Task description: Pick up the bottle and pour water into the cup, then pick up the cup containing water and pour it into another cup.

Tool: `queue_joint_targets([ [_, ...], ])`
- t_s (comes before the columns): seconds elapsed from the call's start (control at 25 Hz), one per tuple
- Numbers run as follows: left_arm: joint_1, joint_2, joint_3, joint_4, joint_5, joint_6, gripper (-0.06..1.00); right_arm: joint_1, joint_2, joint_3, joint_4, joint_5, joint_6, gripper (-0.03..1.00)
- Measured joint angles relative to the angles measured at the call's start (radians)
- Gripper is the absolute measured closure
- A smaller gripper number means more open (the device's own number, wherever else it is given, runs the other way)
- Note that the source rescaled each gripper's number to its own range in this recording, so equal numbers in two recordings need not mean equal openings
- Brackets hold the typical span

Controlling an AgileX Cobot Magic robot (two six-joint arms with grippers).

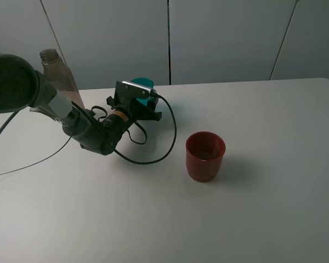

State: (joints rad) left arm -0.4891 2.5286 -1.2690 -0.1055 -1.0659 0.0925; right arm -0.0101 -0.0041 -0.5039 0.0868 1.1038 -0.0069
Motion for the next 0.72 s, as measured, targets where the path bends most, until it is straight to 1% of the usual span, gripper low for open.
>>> queue_joint_targets([
  [0.2, 0.0, 0.0, 0.0, 0.024, 0.002, 0.0, 0.88, 0.0, 0.0, 0.0, 0.0, 0.0, 0.0, 0.97],
  [0.24, 0.0, 0.0, 0.0, 0.026, 0.005, 0.0, 0.79, 0.0, 0.0, 0.0, 0.0, 0.0, 0.0, 0.97],
  [0.28, 0.0, 0.0, 0.0, 0.028, 0.005, 0.0, 0.56, 0.0, 0.0, 0.0, 0.0, 0.0, 0.0, 0.97],
  [0.32, 0.0, 0.0, 0.0, 0.028, 0.006, 0.0, 0.27, 0.0, 0.0, 0.0, 0.0, 0.0, 0.0, 0.97],
  [0.36, 0.0, 0.0, -0.001, 0.028, 0.007, 0.0, 0.1, 0.0, 0.0, 0.0, 0.0, 0.0, 0.0, 0.97],
  [0.4, 0.0, 0.0, -0.001, 0.03, 0.008, 0.0, 0.03, 0.0, 0.0, 0.0, 0.0, 0.0, 0.0, 0.97],
  [0.44, 0.0, 0.0, -0.001, 0.03, 0.01, 0.0, 0.0, 0.0, 0.0, 0.0, 0.0, 0.0, 0.0, 0.97],
  [0.64, 0.0, 0.0, -0.001, 0.03, 0.015, 0.0, -0.04, 0.0, 0.0, 0.0, 0.0, 0.0, 0.0, 0.97],
  [0.72, 0.0, -0.002, -0.001, 0.03, 0.026, 0.0, -0.04, 0.0, 0.0, 0.0, 0.0, 0.0, 0.0, 0.97],
])
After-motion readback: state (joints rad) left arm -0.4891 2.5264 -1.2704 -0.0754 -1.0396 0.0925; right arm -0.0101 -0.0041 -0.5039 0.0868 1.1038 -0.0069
